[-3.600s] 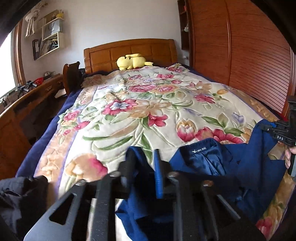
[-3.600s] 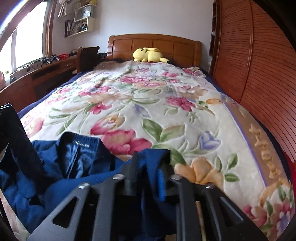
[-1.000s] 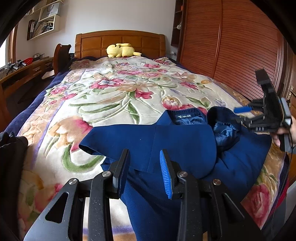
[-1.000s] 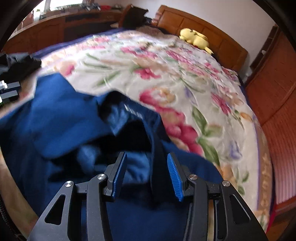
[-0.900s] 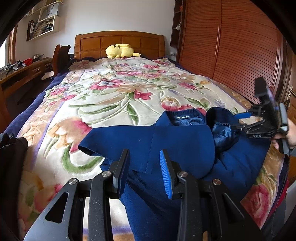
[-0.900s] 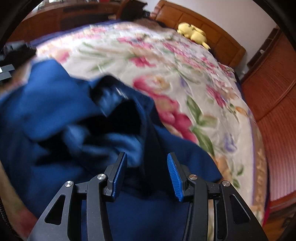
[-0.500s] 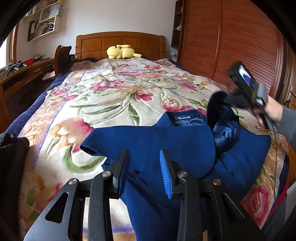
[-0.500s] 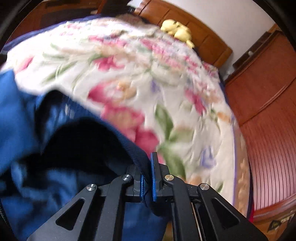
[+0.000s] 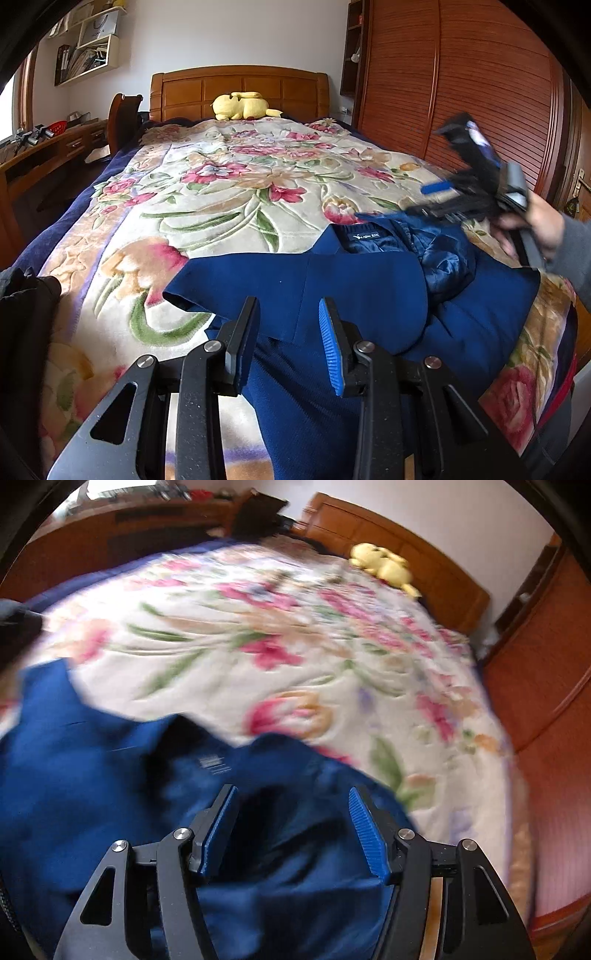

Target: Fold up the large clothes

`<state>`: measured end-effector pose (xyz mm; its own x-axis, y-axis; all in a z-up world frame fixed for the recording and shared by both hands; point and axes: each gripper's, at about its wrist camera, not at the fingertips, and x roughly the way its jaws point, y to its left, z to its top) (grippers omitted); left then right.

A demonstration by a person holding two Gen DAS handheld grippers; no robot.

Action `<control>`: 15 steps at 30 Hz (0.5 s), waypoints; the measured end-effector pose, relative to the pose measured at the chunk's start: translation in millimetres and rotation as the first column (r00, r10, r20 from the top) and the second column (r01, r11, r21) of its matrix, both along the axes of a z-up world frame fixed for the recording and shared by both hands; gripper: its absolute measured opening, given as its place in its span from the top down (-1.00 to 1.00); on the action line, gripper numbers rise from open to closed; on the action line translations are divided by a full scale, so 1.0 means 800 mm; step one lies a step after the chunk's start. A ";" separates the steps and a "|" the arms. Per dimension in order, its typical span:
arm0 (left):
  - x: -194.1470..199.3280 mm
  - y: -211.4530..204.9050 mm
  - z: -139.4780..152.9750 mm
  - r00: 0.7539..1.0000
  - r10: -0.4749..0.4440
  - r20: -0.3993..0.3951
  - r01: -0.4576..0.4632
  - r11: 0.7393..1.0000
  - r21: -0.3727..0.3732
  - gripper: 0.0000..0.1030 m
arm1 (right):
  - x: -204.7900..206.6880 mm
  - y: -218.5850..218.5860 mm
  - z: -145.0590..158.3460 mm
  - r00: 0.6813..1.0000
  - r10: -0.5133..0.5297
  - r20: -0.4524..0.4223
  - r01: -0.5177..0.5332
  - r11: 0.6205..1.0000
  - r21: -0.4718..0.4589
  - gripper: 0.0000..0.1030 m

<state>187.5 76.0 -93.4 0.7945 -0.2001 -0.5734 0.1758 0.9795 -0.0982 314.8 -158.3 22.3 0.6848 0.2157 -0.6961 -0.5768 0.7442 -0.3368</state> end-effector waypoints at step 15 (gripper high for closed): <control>-0.011 0.024 -0.010 0.999 0.034 -0.017 -0.034 0.999 0.008 0.34 | -0.149 0.026 -0.054 0.930 0.335 -0.153 -0.321 0.941 0.107 -0.24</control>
